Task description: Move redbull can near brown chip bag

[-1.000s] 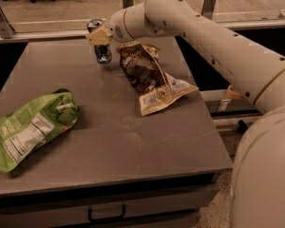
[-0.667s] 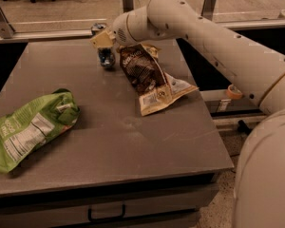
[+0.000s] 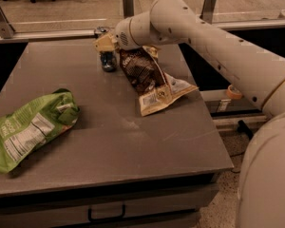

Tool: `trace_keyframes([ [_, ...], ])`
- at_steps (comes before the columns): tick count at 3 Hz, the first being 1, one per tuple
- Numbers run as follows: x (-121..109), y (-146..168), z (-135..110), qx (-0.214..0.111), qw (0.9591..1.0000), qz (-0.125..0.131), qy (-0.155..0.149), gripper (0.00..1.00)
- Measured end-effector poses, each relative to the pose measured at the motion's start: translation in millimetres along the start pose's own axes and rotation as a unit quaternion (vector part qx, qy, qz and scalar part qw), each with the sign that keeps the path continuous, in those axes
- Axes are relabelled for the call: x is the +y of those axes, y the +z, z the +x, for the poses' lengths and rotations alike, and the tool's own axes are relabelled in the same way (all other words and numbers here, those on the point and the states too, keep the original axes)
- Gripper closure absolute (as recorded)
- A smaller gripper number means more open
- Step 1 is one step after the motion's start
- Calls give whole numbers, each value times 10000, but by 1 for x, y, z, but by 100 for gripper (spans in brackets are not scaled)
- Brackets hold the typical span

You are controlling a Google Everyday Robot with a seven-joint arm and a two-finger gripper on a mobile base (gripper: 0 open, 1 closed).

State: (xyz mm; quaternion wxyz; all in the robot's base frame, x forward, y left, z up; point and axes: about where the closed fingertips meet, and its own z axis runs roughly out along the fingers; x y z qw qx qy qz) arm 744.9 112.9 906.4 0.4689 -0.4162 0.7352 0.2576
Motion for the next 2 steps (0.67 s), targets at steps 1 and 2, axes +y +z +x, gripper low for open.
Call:
trace_keyframes([
  [1,2,0,3,-23,10000,-33,43,14],
  [2,-1,-4,3,51,10000,10,9,0],
])
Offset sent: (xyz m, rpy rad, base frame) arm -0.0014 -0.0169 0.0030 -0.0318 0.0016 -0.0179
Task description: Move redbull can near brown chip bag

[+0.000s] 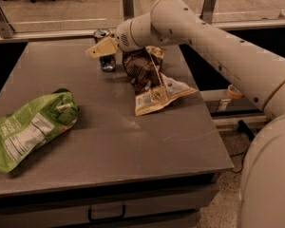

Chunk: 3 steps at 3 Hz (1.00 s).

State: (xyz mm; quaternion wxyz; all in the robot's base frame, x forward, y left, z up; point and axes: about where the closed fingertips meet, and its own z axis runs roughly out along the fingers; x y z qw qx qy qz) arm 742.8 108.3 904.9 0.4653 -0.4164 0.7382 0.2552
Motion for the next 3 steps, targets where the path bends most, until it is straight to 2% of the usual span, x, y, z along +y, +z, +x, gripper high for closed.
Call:
trace_keyframes([
  [1,-6,-10,-7,121,9997,145,-184,0],
  [2,-20,-34,-24,127,9982,442,-381,0],
  [3,-39,-73,-30,146,9950,911,-392,0],
])
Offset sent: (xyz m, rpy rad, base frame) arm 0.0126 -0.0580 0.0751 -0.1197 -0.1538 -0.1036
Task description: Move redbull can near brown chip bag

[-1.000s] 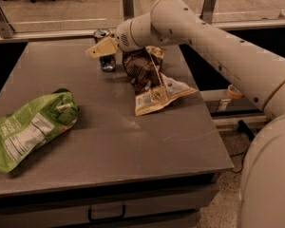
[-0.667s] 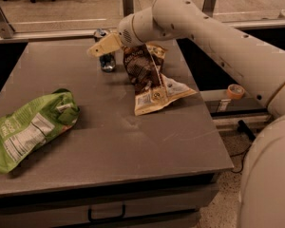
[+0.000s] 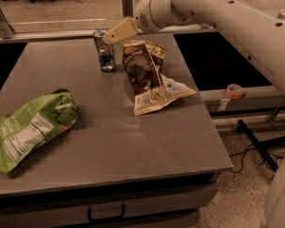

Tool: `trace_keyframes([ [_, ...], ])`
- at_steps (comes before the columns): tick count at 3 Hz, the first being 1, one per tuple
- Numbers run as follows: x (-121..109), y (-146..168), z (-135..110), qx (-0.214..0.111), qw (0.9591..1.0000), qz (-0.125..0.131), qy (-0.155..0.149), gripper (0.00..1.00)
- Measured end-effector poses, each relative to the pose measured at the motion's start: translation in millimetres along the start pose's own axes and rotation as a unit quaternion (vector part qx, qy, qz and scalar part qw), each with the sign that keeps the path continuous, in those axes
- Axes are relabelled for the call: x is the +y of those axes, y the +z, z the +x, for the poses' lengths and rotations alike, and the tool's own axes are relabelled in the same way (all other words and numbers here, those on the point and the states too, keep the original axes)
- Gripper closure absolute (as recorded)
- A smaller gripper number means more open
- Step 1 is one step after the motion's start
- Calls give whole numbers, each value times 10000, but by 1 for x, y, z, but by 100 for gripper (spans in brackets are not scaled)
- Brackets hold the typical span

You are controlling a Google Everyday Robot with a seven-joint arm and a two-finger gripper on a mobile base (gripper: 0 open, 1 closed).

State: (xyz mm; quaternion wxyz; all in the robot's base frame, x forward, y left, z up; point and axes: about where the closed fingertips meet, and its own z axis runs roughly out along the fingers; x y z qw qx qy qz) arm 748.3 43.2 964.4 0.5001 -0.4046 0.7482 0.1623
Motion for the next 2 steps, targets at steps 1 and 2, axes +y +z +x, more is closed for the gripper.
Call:
trace_keyframes([
  [1,-30,-54,18,90,9968,747,271,0],
  [2,-49,-106,10,-18,9860,1656,168,0],
])
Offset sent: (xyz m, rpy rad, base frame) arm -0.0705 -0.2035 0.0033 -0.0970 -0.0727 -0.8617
